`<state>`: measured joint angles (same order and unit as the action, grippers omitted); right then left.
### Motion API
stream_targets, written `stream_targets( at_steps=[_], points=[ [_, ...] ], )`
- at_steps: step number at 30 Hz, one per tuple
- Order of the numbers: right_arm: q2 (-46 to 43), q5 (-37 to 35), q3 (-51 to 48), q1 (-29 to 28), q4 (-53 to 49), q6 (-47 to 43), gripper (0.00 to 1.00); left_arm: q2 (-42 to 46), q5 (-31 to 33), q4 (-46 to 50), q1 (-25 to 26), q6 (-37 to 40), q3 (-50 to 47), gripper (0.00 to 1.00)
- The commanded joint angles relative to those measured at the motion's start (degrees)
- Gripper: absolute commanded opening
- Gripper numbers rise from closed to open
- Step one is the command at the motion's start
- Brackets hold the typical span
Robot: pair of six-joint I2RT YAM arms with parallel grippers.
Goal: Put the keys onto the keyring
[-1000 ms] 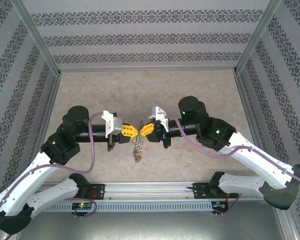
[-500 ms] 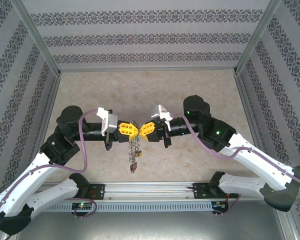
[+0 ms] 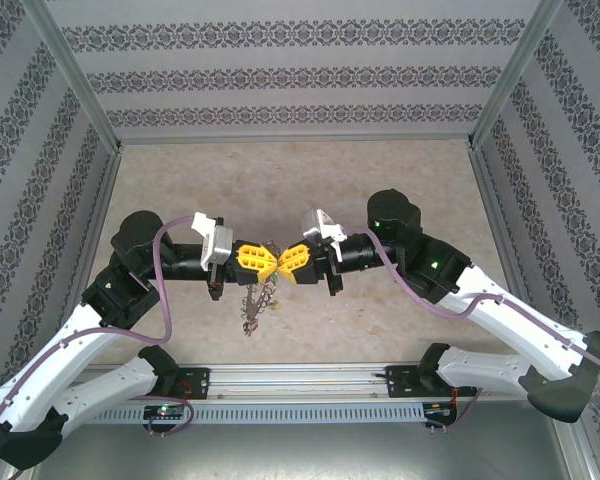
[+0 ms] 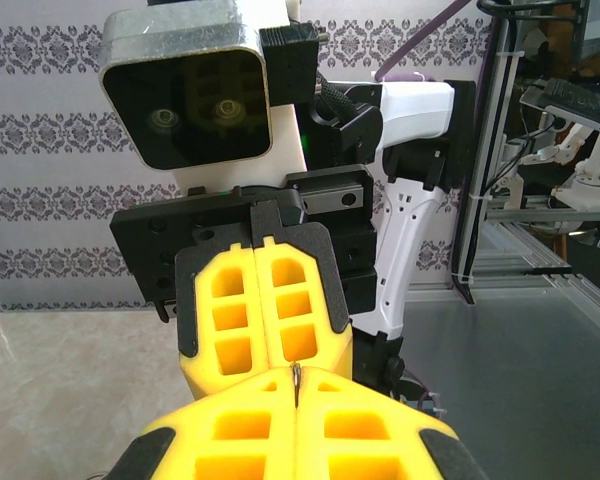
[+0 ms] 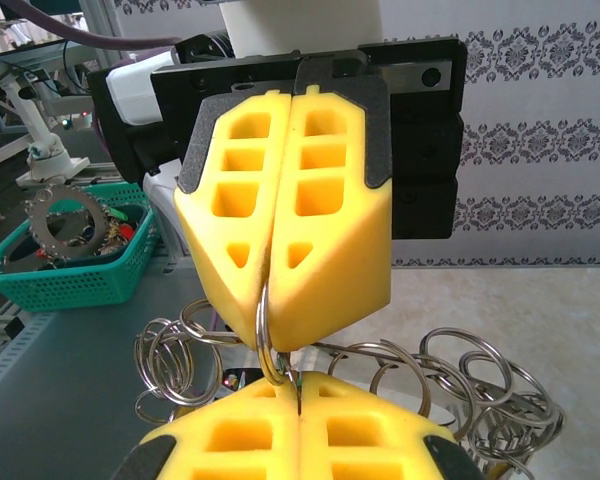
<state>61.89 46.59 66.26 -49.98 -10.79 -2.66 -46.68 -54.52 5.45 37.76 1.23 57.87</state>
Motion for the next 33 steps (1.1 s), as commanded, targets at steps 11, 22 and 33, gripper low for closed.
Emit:
stream_targets(
  at_steps=[11, 22, 33],
  points=[
    [-1.7, -8.0, -2.1, 0.5, 0.7, 0.6, 0.24, 0.8, -4.0, -6.7, 0.3, 0.1, 1.1, 0.0],
    [-7.0, -8.6, -6.5, -0.6, 0.6, -0.2, 0.4, 1.3, -2.7, -1.5, 0.3, 3.8, 2.8, 0.0],
    [-10.0, -13.8, -10.1, -3.1, 1.2, -2.9, 0.48, -0.2, -0.5, 0.6, 0.2, 5.1, 0.9, 0.0]
  ],
)
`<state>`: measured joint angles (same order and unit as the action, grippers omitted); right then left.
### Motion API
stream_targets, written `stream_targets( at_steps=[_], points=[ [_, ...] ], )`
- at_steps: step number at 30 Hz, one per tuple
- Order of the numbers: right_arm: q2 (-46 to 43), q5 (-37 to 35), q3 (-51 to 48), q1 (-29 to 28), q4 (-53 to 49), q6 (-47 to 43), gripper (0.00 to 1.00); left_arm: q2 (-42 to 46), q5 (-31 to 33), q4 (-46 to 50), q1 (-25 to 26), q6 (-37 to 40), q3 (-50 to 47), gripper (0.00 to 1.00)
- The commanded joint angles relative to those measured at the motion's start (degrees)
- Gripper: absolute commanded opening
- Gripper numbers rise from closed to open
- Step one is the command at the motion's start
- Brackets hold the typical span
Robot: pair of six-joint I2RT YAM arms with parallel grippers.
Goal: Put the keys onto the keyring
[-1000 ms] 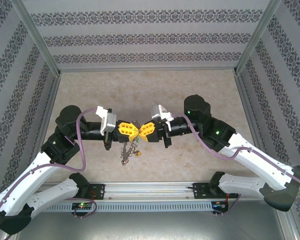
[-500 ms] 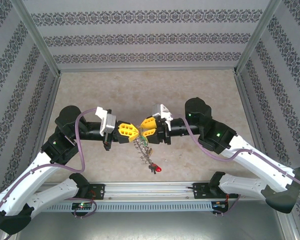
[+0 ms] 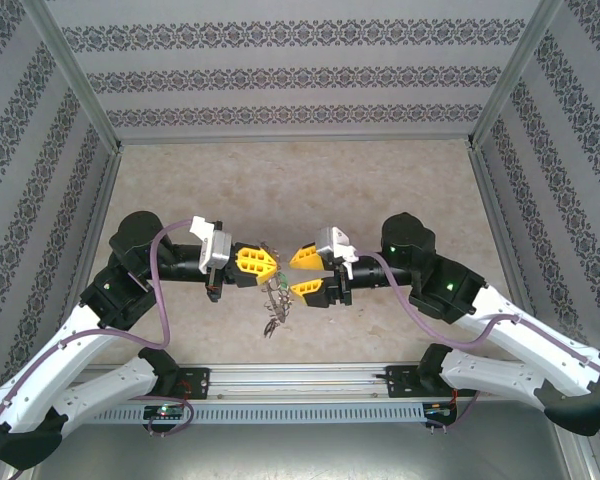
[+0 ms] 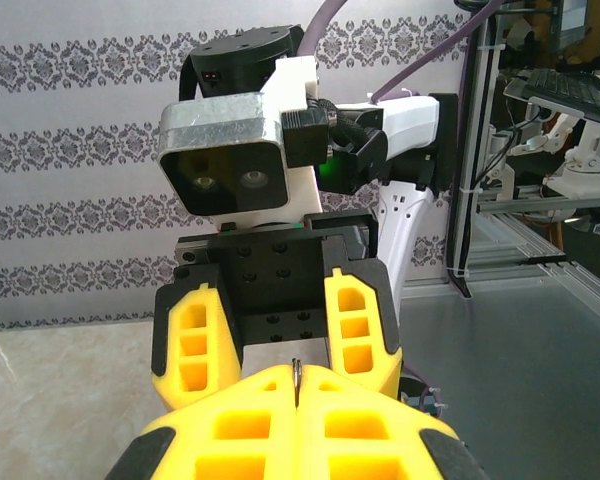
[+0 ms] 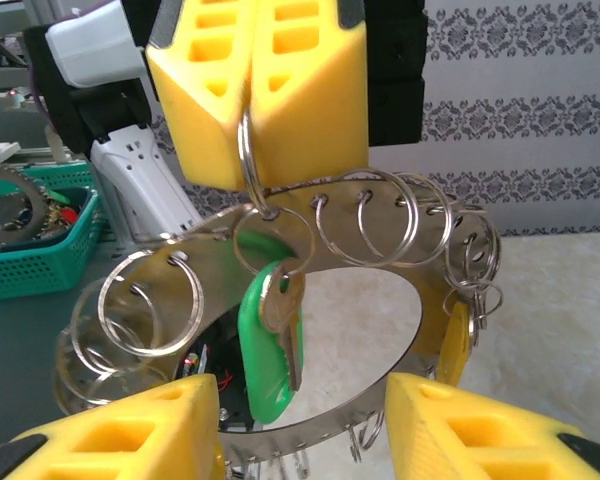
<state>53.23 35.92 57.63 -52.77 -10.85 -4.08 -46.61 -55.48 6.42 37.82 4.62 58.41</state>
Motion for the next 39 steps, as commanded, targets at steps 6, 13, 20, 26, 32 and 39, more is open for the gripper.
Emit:
stream_targets(
  at_steps=[6, 13, 20, 26, 32, 39],
  points=[
    [-7.9, -19.2, -6.5, -0.2, 0.1, -1.0, 0.57, -3.6, 5.2, 0.6, -0.1, 2.5, -2.5, 0.0],
    [-15.0, -38.6, -10.5, 2.2, -2.8, -1.8, 0.77, -12.5, 7.7, -10.2, -0.4, -1.7, -6.1, 0.0],
    [-16.5, -45.5, -12.7, 5.0, -4.3, -2.5, 0.86, -27.7, 10.4, -26.4, -0.3, -7.2, -6.5, 0.0],
    [-20.2, -45.7, -15.5, 9.9, -2.4, -1.2, 0.89, -38.9, 10.8, -35.9, -0.3, -10.7, -3.2, 0.0],
    [-21.1, -42.8, -16.8, 15.6, -1.8, 1.2, 0.93, -44.1, 11.5, -37.5, -0.8, -9.8, -4.9, 0.0],
    [-20.1, -40.6, -16.8, 17.4, -0.7, 2.7, 0.98, -42.8, 11.3, -42.2, -3.8, -12.0, -13.2, 0.0]
  ],
)
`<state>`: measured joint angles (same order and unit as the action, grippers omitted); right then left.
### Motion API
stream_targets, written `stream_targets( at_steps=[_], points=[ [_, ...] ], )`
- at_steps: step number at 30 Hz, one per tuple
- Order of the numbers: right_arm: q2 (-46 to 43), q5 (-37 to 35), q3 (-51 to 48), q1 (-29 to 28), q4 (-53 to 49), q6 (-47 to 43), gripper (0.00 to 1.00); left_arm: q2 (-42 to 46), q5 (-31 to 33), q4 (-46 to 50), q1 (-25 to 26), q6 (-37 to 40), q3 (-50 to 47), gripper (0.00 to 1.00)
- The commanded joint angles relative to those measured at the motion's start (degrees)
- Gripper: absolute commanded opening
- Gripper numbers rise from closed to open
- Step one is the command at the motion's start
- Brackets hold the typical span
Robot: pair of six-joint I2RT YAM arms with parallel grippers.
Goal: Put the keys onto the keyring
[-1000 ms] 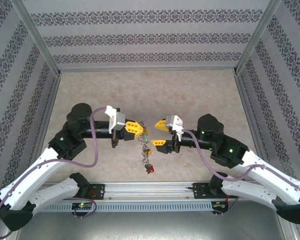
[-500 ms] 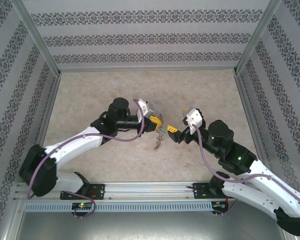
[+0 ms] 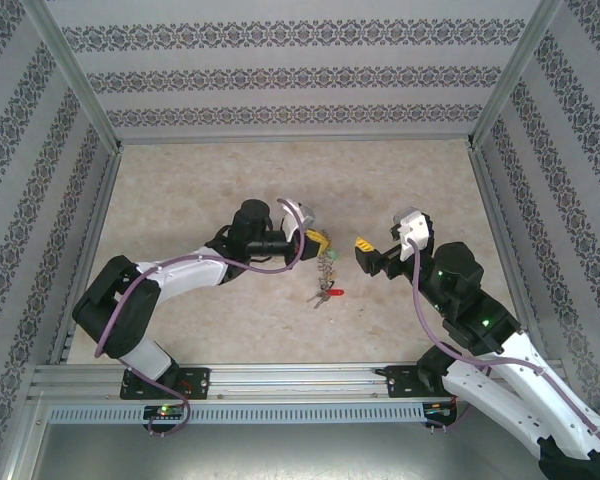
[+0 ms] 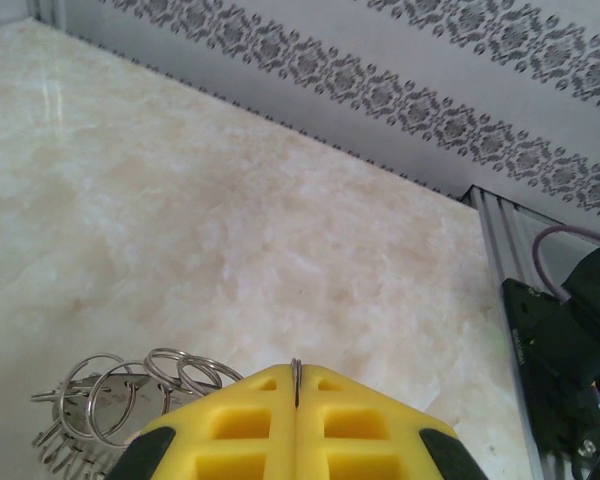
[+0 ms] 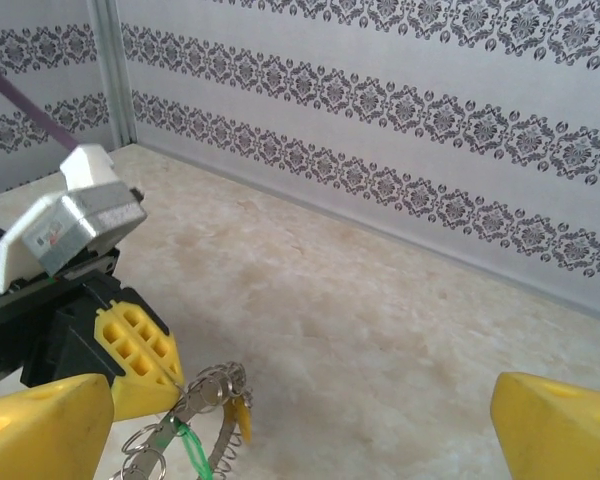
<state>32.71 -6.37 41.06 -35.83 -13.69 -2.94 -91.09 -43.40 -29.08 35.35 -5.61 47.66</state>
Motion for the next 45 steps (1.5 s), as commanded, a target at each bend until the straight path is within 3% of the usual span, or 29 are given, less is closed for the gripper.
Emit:
stream_targets(
  at_steps=[1, 13, 21, 25, 30, 32, 34, 38, 43, 45],
  points=[
    [0.7, 1.9, -0.2, 0.4, 2.4, 1.7, 0.98, 2.0, -0.6, -6.7, -1.6, -1.8, -3.3, 0.0],
    [6.2, 4.5, 2.5, 0.4, 4.4, 2.7, 0.98, 2.8, 4.8, -22.4, -2.0, -8.8, -18.2, 0.0],
    [6.0, 4.6, 2.7, 0.4, 4.3, 3.7, 0.98, 1.3, 6.8, -16.8, -2.0, -5.6, -16.6, 0.13],
    [4.6, 3.4, 2.8, 0.4, 2.9, 3.7, 0.98, -0.1, 7.5, -13.1, -2.0, -5.5, -13.4, 0.29],
    [1.8, 0.4, 2.4, 0.4, -0.1, 3.5, 0.98, 4.6, 9.0, -7.1, -2.0, -4.4, -11.9, 0.4],
    [1.2, -1.9, 1.6, 0.4, -1.2, 3.5, 0.98, 9.2, 10.1, -1.3, -2.0, -3.1, -11.1, 0.61],
    [1.2, -5.4, 0.5, 0.5, -2.3, 4.0, 0.98, 15.0, 12.1, 7.9, -2.0, -0.6, -9.7, 0.99],
    [2.0, -10.3, -2.5, 1.1, -0.6, 3.6, 0.98, 26.0, 21.2, 22.1, -2.0, 0.6, -8.6, 1.0],
    [4.2, -13.5, -9.2, 5.8, 6.9, 3.5, 0.98, 37.4, 48.9, 30.4, -2.0, -7.2, -11.8, 1.0],
    [4.6, -10.9, -12.2, 8.9, 10.4, 3.5, 0.98, 40.9, 53.0, 30.5, -2.4, -3.7, -14.2, 1.0]
  ],
)
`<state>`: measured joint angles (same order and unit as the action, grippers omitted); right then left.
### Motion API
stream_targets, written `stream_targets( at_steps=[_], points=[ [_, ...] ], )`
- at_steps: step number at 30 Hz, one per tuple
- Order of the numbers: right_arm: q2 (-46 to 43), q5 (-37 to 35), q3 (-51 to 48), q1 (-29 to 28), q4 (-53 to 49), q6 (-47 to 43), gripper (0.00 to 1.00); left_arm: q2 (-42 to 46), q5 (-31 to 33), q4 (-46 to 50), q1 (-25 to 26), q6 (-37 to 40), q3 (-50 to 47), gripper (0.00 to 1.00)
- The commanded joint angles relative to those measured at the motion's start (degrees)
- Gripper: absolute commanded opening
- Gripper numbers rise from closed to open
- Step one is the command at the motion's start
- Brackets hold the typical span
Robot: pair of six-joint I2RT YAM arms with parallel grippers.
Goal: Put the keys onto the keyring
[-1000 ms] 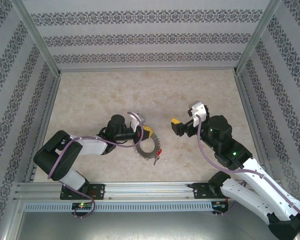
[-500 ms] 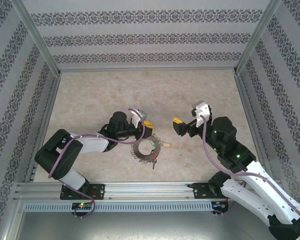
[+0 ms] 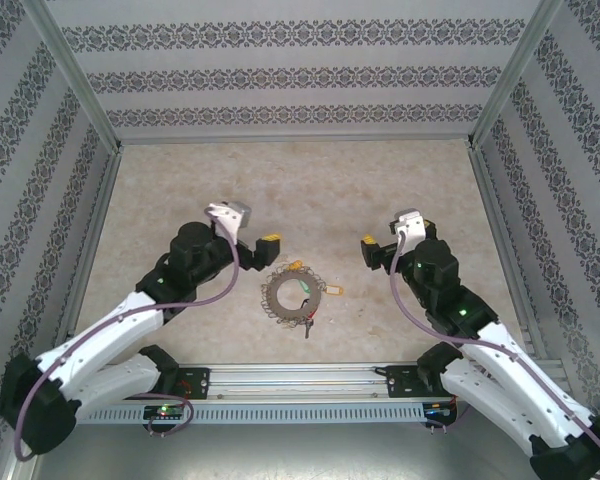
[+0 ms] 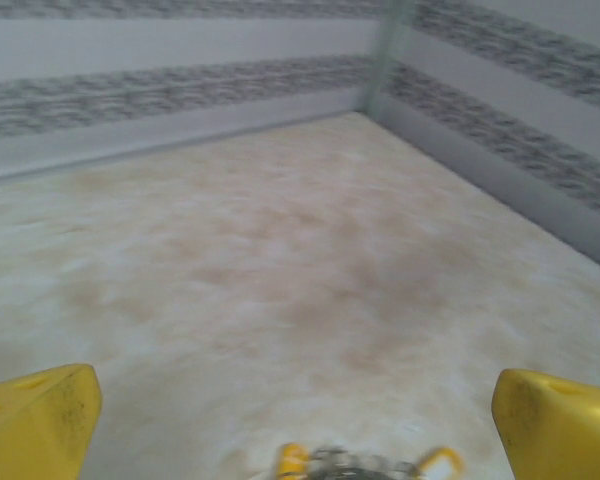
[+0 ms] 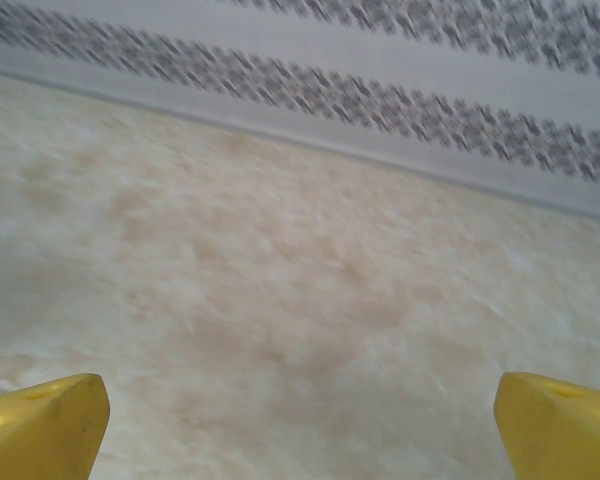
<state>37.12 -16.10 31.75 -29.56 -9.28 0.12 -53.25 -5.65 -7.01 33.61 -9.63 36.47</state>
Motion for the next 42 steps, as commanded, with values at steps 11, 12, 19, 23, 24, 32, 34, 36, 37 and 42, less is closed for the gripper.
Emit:
stream_targets(
  at_steps=[11, 12, 19, 23, 24, 32, 34, 36, 37, 42],
  points=[
    [10.6, 16.0, -20.5, 24.5, 36.5, -1.7, 0.98, -1.8, 29.3, -6.9, -13.8, 4.5, -11.2, 1.0],
    [12.5, 16.2, -20.9, 24.7, 38.2, -2.5, 0.98, -2.6, 29.4, -9.6, -15.2, 4.7, -12.2, 1.0],
    [28.6, 21.1, -18.7, 26.0, 50.8, -5.2, 0.98, -15.6, 23.5, -32.4, -25.1, 9.7, -17.3, 1.0],
    [35.2, 22.5, -15.5, 26.3, 54.7, -5.6, 0.98, -26.1, 19.5, -42.7, -28.5, 10.8, -17.3, 1.0],
    [36.6, 22.8, -14.8, 26.4, 55.7, -5.2, 0.98, -28.1, 18.0, -45.1, -28.7, 11.3, -17.6, 1.0],
    [51.2, 23.7, -12.6, 29.5, 68.1, -0.2, 0.98, -38.3, 12.2, -56.7, -31.2, 10.3, -18.6, 1.0],
    [49.2, 20.1, -9.9, 29.7, 60.4, 0.9, 0.98, -37.1, 10.6, -50.5, -32.4, 9.0, -16.9, 1.0],
    [49.6, 17.3, -9.4, 29.8, 60.5, 2.1, 0.98, -37.9, 10.0, -50.7, -33.2, 8.6, -16.0, 1.0],
    [49.9, 17.4, -9.8, 29.7, 61.5, 2.2, 0.98, -37.2, 9.7, -47.5, -33.5, 8.0, -15.1, 1.0],
    [49.4, 17.4, -9.5, 29.7, 60.1, 1.9, 0.98, -37.7, 9.3, -48.0, -33.6, 8.3, -14.9, 1.0]
  ],
)
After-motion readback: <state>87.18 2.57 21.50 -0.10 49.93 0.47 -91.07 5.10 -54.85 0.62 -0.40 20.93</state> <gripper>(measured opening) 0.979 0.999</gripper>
